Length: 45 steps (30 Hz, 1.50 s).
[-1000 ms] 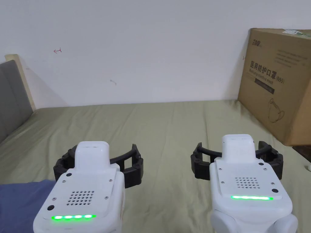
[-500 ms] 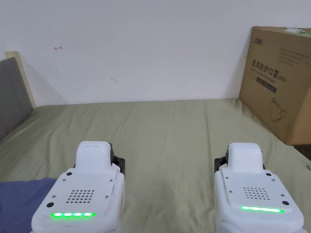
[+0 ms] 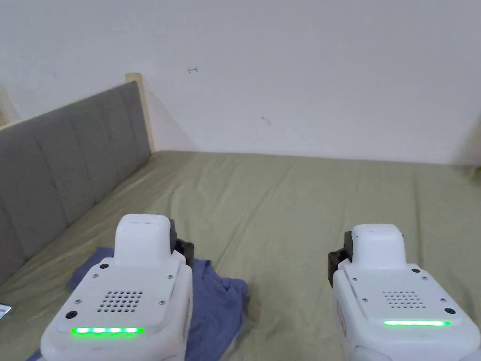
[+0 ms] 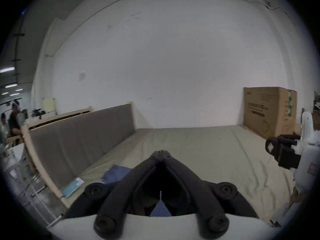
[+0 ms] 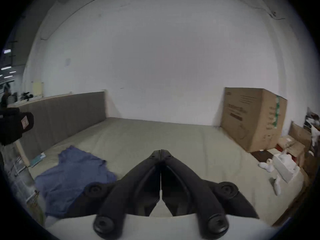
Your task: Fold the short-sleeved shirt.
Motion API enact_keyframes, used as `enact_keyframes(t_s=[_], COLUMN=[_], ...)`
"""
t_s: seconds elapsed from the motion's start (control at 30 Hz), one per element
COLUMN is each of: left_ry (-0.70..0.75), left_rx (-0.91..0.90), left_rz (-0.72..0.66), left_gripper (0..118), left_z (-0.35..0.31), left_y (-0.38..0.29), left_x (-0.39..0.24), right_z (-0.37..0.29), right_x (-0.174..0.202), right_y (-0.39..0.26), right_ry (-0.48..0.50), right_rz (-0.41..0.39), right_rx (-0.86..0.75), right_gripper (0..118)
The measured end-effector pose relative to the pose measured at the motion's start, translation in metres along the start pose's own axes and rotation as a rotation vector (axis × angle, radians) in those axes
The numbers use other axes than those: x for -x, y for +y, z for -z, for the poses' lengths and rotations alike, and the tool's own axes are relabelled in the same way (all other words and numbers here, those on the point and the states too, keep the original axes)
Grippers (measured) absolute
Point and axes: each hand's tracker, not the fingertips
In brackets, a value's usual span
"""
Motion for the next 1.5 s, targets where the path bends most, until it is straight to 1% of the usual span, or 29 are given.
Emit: enact_keyframes(t_s=[0.07, 0.13, 0.2, 0.3, 0.37, 0.5, 0.6, 0.73, 0.83, 0.87, 0.9, 0.93, 0.97, 1.0, 1.03, 1.1, 1.2, 1.23, 1.27, 1.33, 1.37, 1.4, 1.43, 1.5], left_ry=[0.08, 0.119, 0.145, 0.187, 0.219, 0.177, 0.166, 0.095, 0.048, 0.037, 0.042, 0.033, 0.008, -0.014, -0.011, -0.021, -0.03, -0.026, -0.028, -0.049, -0.037, -0.037, -0.03, 0.0], left_rx=[0.018, 0.036, 0.049, 0.076, 0.107, 0.22, 0.373, 0.553, 0.644, 0.677, 0.721, 0.774, 0.834, 0.828, 0.857, 0.865, 0.859, 0.872, 0.906, 0.985, 0.963, 0.97, 0.969, 0.925], left_rz=[-0.005, -0.012, -0.021, -0.014, 0.01, -0.016, -0.025, -0.019, -0.056, -0.057, -0.039, -0.037, -0.032, -0.029, -0.018, -0.006, -0.018, -0.018, -0.016, -0.021, -0.02, -0.037, -0.041, -0.064], left_gripper=[0, 0, 0, 0, 0, 0, 0, 0, 0, 20, 58, 100, 118, 109, 104, 105, 105, 105, 103, 102, 101, 95, 84, 40], left_z=[-0.006, -0.011, -0.012, -0.008, 0.001, 0.031, 0.068, 0.109, 0.133, 0.14, 0.149, 0.16, 0.171, 0.171, 0.175, 0.181, 0.18, 0.184, 0.197, 0.21, 0.212, 0.211, 0.209, 0.205], left_y=[-0.004, -0.008, -0.011, -0.016, -0.024, -0.047, -0.072, -0.108, -0.131, -0.137, -0.145, -0.155, -0.167, -0.173, -0.178, -0.186, -0.181, -0.183, -0.193, -0.209, -0.21, -0.204, -0.199, -0.192], left_x=[0.021, 0.041, 0.054, 0.063, 0.063, 0.063, 0.059, 0.05, 0.046, 0.044, 0.042, 0.041, 0.039, 0.036, 0.032, 0.027, 0.02, 0.018, 0.019, 0.019, 0.021, 0.023, 0.023, 0.027], right_z=[0.005, 0.009, 0.01, 0.012, 0.014, 0.019, 0.022, 0.028, 0.032, 0.032, 0.033, 0.034, 0.034, 0.035, 0.035, 0.036, 0.04, 0.042, 0.043, 0.045, 0.045, 0.046, 0.046, 0.047], right_x=[0.024, 0.047, 0.062, 0.072, 0.074, 0.067, 0.058, 0.047, 0.041, 0.04, 0.039, 0.037, 0.037, 0.036, 0.034, 0.032, 0.029, 0.029, 0.028, 0.024, 0.023, 0.022, 0.021, 0.021], right_y=[0.001, 0.0, -0.002, -0.004, -0.005, -0.013, -0.02, -0.031, -0.038, -0.039, -0.041, -0.042, -0.044, -0.045, -0.046, -0.048, -0.05, -0.052, -0.053, -0.056, -0.057, -0.058, -0.058, -0.06], right_ry=[0.087, 0.15, 0.176, 0.217, 0.228, 0.222, 0.209, 0.18, 0.174, 0.173, 0.17, 0.165, 0.158, 0.155, 0.158, 0.159, 0.151, 0.148, 0.146, 0.144, 0.142, 0.139, 0.14, 0.14], right_rz=[-0.004, -0.023, -0.042, -0.035, -0.045, -0.058, -0.026, 0.003, 0.024, 0.026, 0.025, 0.024, 0.026, 0.034, 0.046, 0.057, 0.044, 0.043, 0.045, 0.06, 0.067, 0.072, 0.073, 0.077], right_rx=[0.019, 0.02, 0.025, 0.044, 0.064, 0.105, 0.142, 0.192, 0.225, 0.233, 0.239, 0.245, 0.252, 0.259, 0.265, 0.278, 0.293, 0.3, 0.306, 0.322, 0.329, 0.336, 0.343, 0.352], right_gripper=[0, 0, 0, 0, 0, 0, 0, 0, 0, 0, 0, 0, 0, 0, 0, 0, 0, 0, 0, 0, 0, 0, 0, 0])
